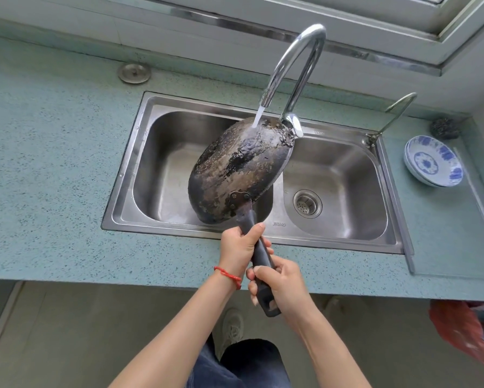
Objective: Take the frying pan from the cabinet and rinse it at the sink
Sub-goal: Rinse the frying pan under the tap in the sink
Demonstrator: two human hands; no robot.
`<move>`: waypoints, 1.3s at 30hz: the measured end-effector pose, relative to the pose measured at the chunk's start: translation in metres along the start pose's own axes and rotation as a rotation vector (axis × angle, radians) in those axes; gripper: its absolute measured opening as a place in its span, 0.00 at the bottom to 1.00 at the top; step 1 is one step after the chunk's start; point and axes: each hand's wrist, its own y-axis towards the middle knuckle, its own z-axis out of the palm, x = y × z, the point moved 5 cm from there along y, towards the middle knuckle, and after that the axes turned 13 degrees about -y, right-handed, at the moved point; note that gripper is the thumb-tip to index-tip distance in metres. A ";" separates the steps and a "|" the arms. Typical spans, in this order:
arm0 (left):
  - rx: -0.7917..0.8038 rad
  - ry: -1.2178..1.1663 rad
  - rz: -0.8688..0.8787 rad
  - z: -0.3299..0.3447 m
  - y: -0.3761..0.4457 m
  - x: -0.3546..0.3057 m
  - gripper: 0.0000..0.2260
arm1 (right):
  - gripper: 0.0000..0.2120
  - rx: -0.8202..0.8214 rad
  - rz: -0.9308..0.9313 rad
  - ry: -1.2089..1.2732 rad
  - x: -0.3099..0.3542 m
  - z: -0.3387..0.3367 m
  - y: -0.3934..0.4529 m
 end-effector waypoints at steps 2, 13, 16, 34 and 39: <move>0.007 0.005 -0.008 0.001 0.000 0.002 0.10 | 0.09 -0.015 0.006 -0.002 -0.002 0.000 -0.001; 0.020 0.105 0.072 0.003 0.001 -0.007 0.12 | 0.03 0.072 -0.014 0.216 0.009 0.003 -0.002; 0.011 0.167 0.117 0.001 0.003 -0.016 0.13 | 0.05 0.111 -0.016 0.293 0.013 0.009 0.001; -0.076 0.483 0.195 -0.020 0.010 -0.039 0.15 | 0.07 0.205 -0.021 0.603 0.012 0.038 0.012; -0.011 0.329 0.134 -0.007 0.004 -0.036 0.13 | 0.05 0.135 -0.029 0.467 0.016 0.029 0.009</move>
